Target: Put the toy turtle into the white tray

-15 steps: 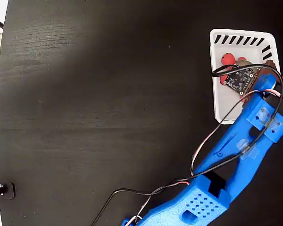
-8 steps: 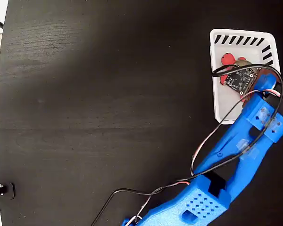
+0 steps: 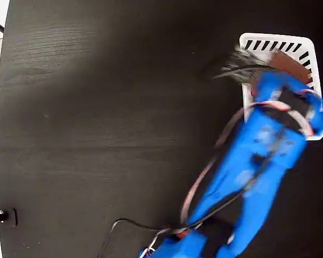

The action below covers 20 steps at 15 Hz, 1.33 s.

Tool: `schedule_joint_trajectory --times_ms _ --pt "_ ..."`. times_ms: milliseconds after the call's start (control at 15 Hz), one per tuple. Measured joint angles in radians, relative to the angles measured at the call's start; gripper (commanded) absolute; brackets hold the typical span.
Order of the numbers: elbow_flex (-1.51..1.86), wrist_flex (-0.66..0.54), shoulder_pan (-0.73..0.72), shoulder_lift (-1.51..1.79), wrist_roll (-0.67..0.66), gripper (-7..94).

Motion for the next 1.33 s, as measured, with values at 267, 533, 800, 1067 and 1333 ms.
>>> schedule_joint_trajectory --times_ms 267,533,800,1067,1333 --pt "0.344 -0.124 -0.247 0.344 0.081 0" --pt "0.749 -0.261 -0.43 0.68 0.066 0" --pt "1.316 -0.416 -0.483 1.083 0.02 0" --pt "1.755 -0.41 -0.518 1.485 0.003 0" --pt "1.93 -0.273 -0.558 1.759 0.015 0"
